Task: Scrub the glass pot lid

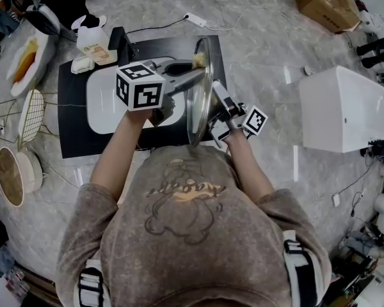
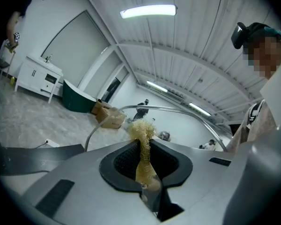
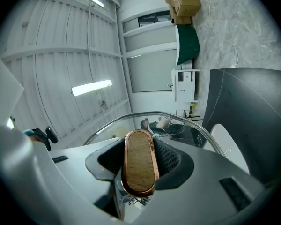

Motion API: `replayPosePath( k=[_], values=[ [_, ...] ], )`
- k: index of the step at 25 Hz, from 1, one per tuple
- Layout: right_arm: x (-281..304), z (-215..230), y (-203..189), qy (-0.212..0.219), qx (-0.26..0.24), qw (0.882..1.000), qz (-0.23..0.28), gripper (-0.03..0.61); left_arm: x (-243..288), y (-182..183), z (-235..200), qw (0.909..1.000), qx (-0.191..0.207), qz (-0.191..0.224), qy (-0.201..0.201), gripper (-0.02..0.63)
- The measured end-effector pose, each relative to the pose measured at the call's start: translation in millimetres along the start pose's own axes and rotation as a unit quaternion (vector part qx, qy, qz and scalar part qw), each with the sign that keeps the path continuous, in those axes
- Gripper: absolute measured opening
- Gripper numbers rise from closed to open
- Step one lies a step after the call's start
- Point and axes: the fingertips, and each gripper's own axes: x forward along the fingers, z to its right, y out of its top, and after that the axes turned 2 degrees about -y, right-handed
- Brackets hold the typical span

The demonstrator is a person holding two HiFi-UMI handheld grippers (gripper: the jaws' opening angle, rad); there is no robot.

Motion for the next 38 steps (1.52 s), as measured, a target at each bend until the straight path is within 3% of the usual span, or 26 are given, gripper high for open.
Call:
replayPosePath(
  k=[8, 20, 29, 38],
  values=[
    [-3.4, -5.5, -13.8, -0.002, 0.001, 1.0, -0.014, 0.176, 0.1, 0.1, -45.4, 0.9977, 0.004, 0.01, 0.066, 0.063],
    [-2.0, -10.7, -26.5, 0.007, -0.001, 0.999, -0.035, 0.176, -4.1, -87.0, -81.8, 0.9901, -0.043, -0.065, 0.116, 0.063],
    [-2.3, -10.9, -20.7, 0.007, -0.006, 1.0, -0.024, 0.176, -3.5, -134.0, -58.5, 0.9863, -0.079, -0.119, 0.083, 0.063],
    [-6.7, -4.8, -13.9, -0.006, -0.024, 0.999, -0.024, 0.176, -1.1, -123.9, -15.2, 0.9876, -0.113, -0.107, 0.021, 0.063]
  ],
)
